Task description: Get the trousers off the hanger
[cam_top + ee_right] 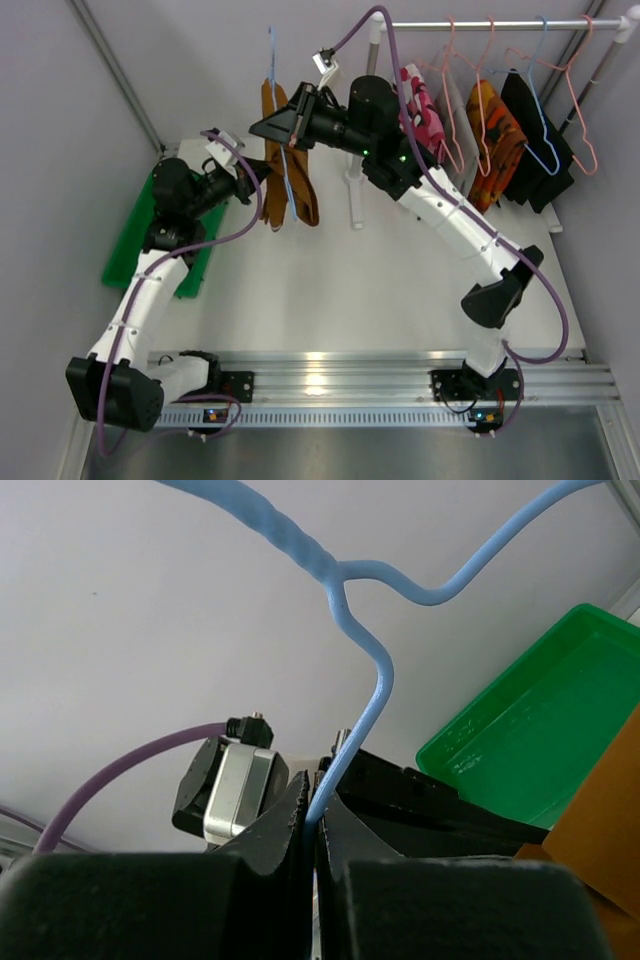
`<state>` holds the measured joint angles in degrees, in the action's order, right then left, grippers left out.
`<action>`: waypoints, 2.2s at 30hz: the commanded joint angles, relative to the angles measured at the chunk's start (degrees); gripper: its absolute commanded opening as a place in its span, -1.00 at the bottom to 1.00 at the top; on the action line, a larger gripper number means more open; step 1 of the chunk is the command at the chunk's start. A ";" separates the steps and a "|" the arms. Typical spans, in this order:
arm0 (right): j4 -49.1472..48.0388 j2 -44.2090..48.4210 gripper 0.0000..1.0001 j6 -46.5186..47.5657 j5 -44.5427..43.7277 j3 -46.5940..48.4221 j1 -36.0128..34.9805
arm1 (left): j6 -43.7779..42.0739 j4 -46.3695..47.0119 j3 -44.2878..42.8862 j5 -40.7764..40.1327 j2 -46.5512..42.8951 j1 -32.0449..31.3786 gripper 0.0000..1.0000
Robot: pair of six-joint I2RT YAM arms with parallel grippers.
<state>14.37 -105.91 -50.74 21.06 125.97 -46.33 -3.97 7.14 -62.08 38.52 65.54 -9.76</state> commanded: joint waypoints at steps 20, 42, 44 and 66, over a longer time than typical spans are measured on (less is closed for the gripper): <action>-3.13 10.37 -1.00 13.56 -6.99 -17.86 5.81 | 7.65 -2.04 -15.60 -7.50 -7.88 0.62 -1.00; -2.15 8.35 -1.00 22.44 -11.39 -30.52 3.52 | 13.29 -0.90 -38.72 -25.67 -3.66 0.62 -1.00; -2.07 8.35 -1.00 22.88 -11.65 -31.22 3.35 | 9.70 -1.24 -39.86 -32.06 -3.66 0.62 -1.00; -0.40 12.57 -1.00 26.40 -8.93 -32.02 3.26 | -33.63 18.25 -1.30 -68.49 -25.97 6.67 -1.00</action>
<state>14.81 -97.10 -25.91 11.14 93.36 -42.33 -29.19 9.58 -66.06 -26.55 43.83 -5.23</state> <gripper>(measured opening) 0.003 0.018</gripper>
